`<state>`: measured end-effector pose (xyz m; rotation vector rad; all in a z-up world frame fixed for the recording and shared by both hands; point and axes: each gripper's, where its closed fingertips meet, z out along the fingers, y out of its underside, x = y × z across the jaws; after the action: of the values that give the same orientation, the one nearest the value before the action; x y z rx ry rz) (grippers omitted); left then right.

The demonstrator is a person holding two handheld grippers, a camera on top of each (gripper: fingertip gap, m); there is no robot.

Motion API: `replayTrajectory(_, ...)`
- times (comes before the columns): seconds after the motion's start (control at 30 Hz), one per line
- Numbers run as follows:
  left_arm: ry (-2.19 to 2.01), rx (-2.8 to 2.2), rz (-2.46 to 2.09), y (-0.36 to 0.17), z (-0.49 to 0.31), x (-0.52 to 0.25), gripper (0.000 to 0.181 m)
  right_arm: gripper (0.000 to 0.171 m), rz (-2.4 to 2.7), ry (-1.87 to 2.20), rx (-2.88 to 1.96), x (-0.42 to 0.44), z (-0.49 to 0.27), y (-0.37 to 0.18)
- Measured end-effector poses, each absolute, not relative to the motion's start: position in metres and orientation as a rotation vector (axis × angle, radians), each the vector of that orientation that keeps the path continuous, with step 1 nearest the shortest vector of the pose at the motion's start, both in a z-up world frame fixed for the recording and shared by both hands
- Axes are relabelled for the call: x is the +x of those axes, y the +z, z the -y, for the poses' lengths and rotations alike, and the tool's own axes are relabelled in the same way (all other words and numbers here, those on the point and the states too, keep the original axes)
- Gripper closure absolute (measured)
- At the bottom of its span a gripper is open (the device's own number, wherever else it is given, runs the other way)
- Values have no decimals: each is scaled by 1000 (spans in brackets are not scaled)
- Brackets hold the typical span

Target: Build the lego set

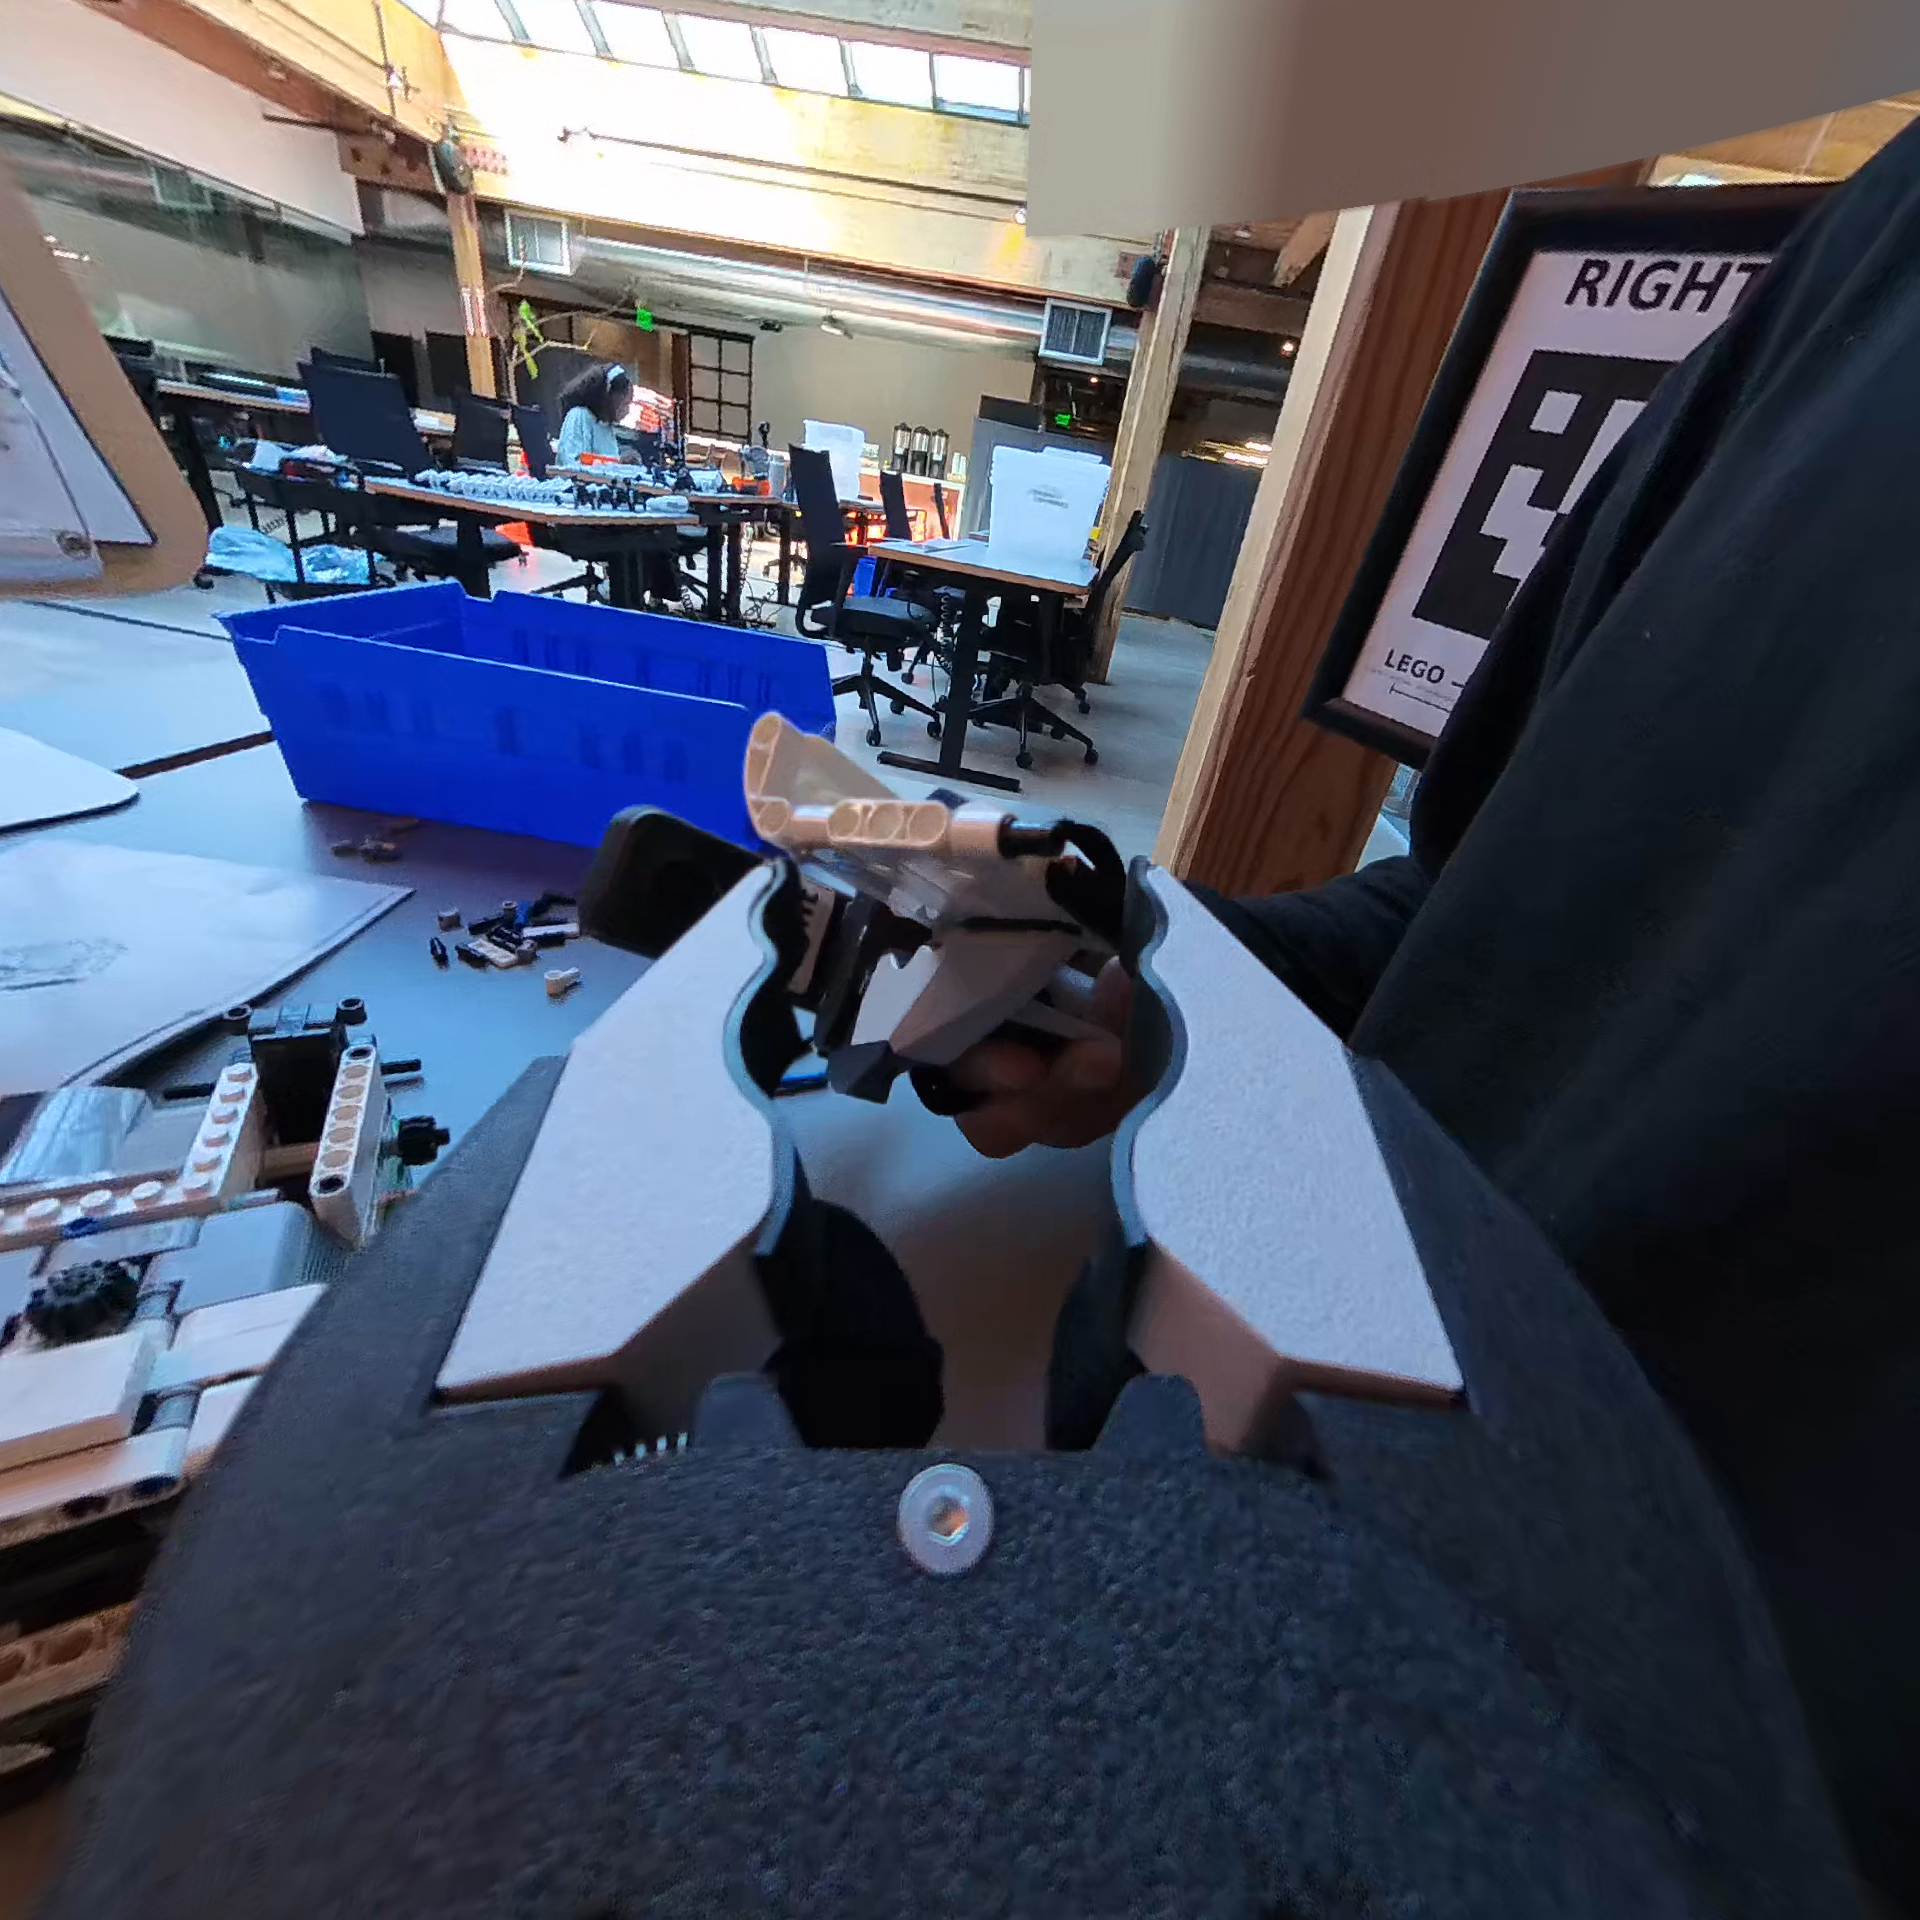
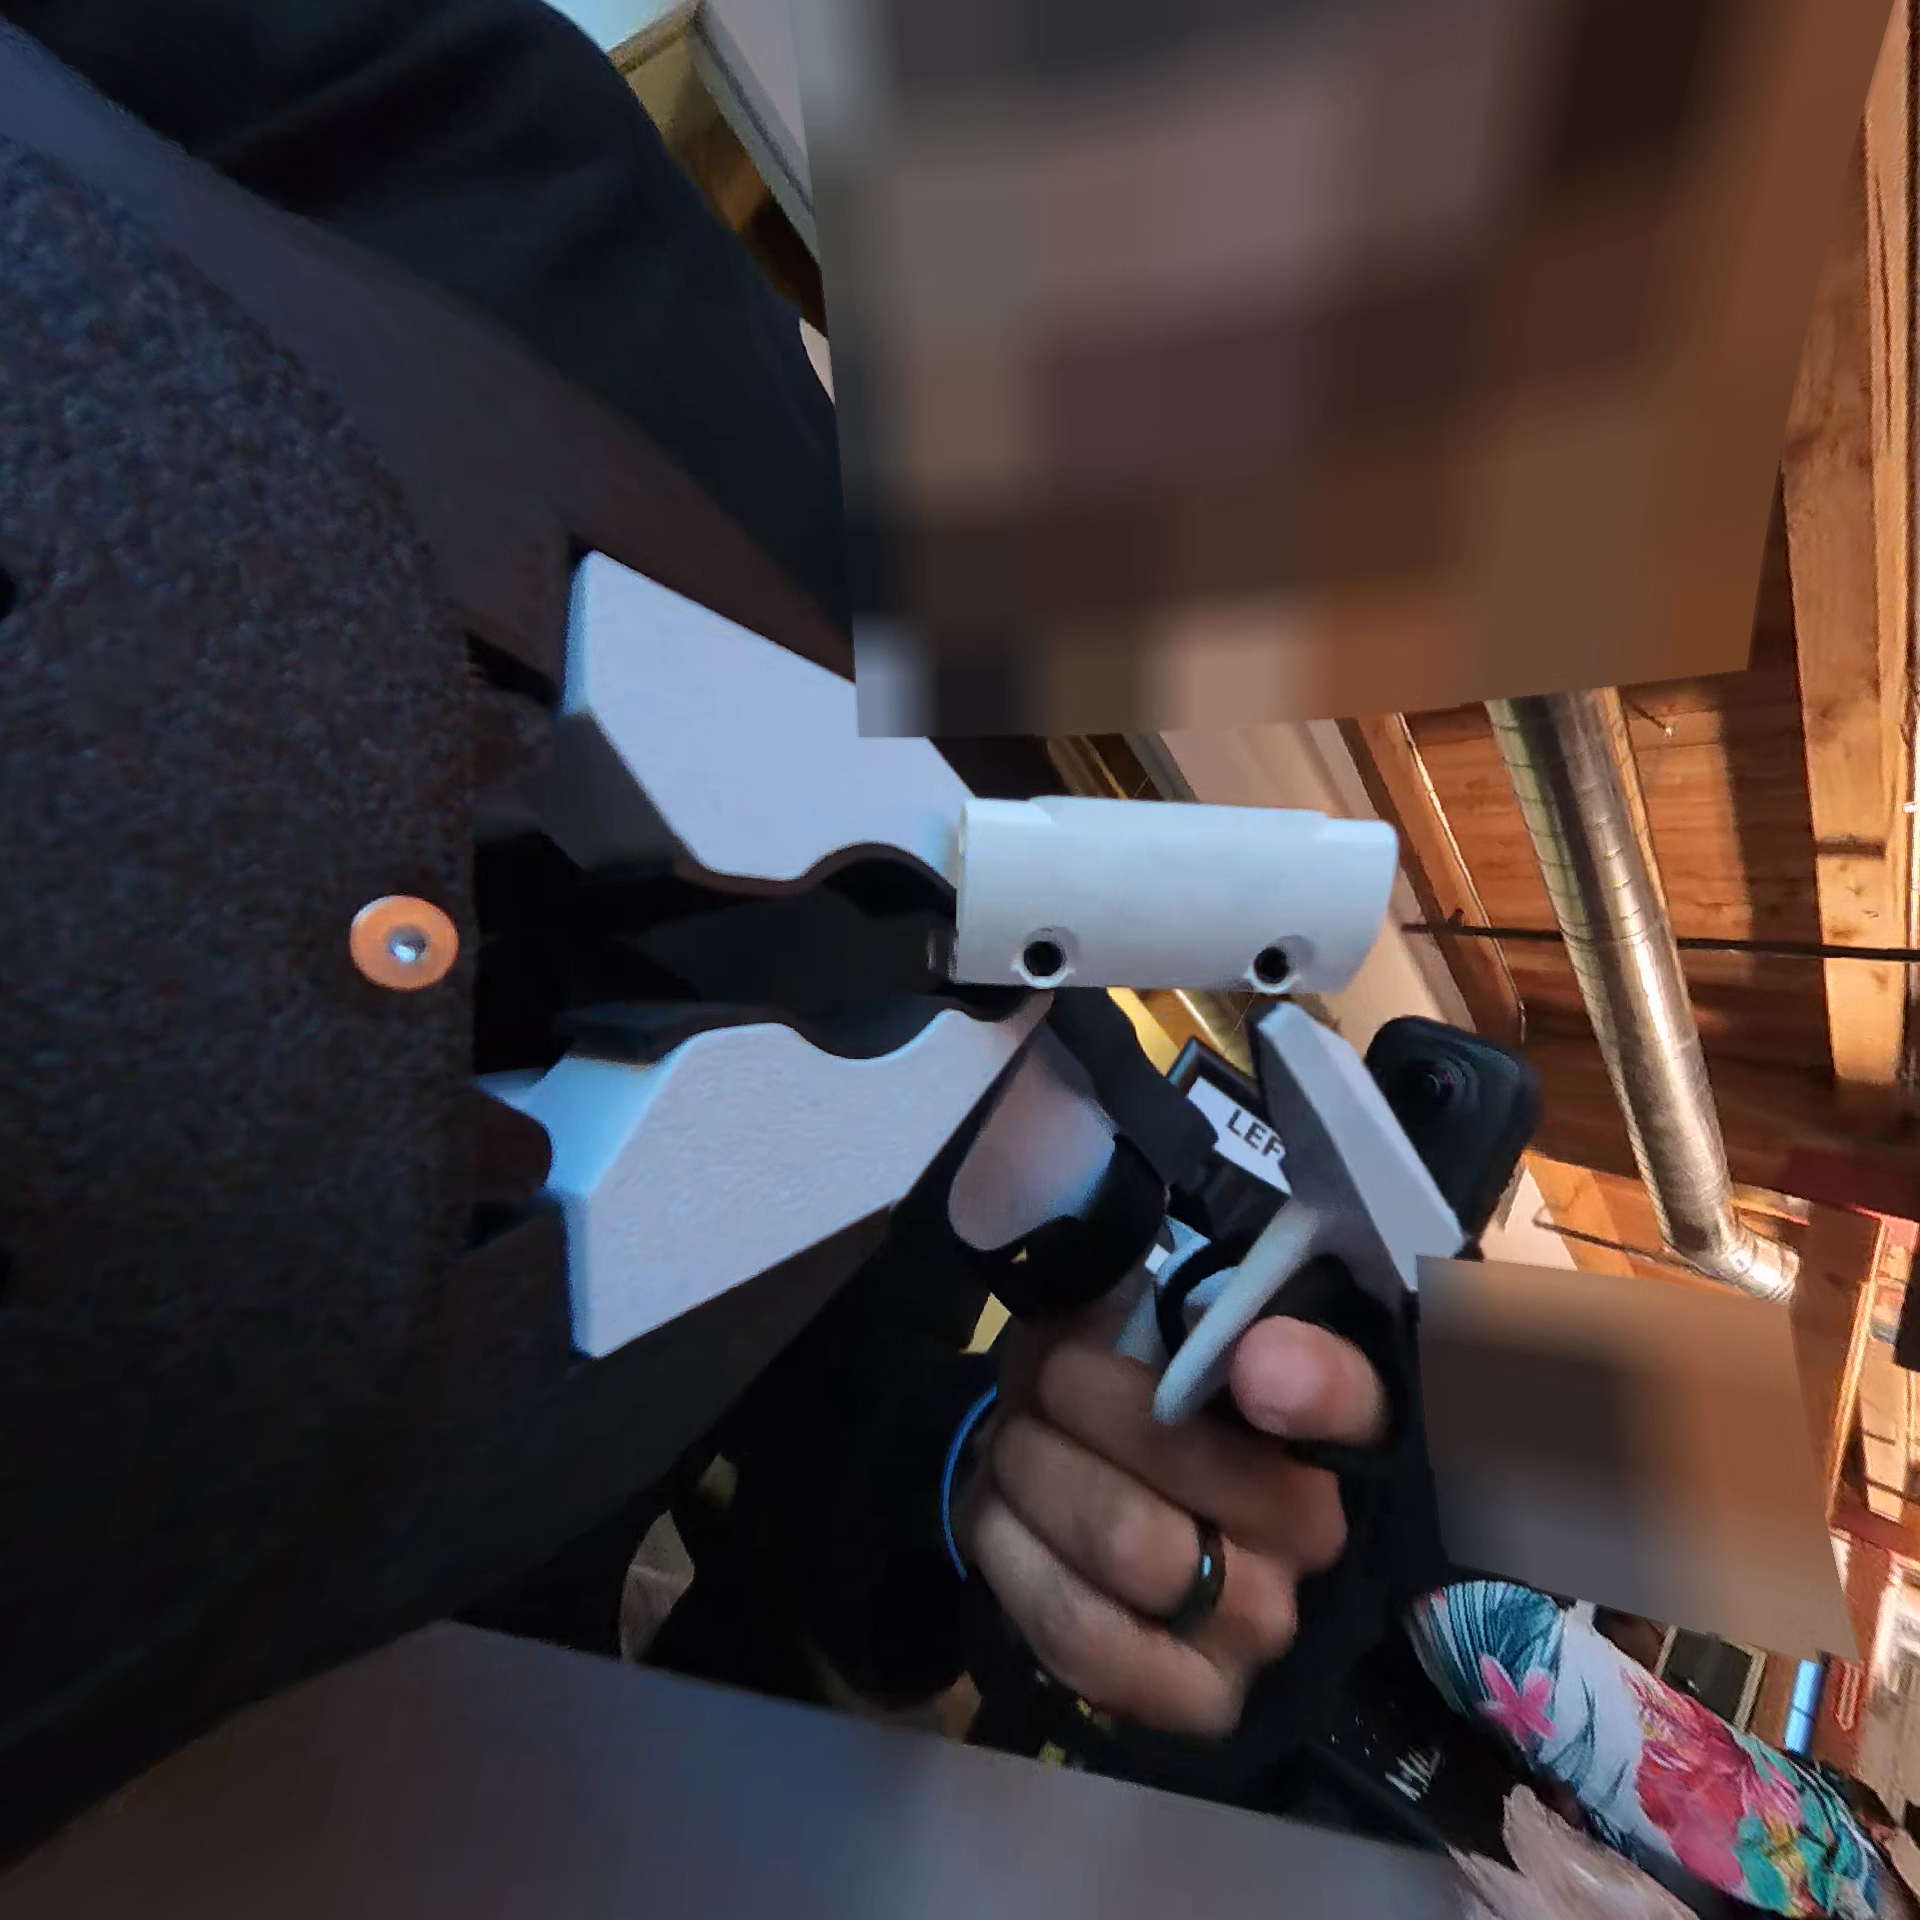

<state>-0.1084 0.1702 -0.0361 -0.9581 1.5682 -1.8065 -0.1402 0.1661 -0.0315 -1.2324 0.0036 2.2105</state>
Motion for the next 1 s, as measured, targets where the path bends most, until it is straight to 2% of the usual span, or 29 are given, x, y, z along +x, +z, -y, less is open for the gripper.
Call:
replayTrajectory(0.13,-1848,-925,-1573,-33,-165,-109,116,164,10,2238,-1212,-144,-160,-28)
replayTrajectory(0.33,-1850,-913,-1557,-26,-163,-107,121,164,13,2224,-1173,-141,-160,-22)
replayTrajectory(0.47,-1778,-939,-1567,-30,-163,-108,138,164,16,2078,-1272,-134,-165,-27)
replayTrajectory(0.53,-1732,-997,-1567,-38,-166,-105,137,164,61,1903,-1404,-125,-167,-35)
replayTrajectory(0.63,-1743,-1088,-1551,-47,-175,-107,132,164,74,1567,-1667,-99,-174,-61)
replayTrajectory(0.8,-1637,-1181,-1558,-68,-189,-111,142,164,30,1153,-2165,-65,-164,-135)
replayTrajectory(0.9,-1523,-1262,-1586,-89,-198,-106,146,164,81,1074,-2330,-69,-151,-160)
replayTrajectory(1.0,-1413,-1285,-1711,-115,-193,-98,145,164,145,1221,-2305,-92,-144,-157)
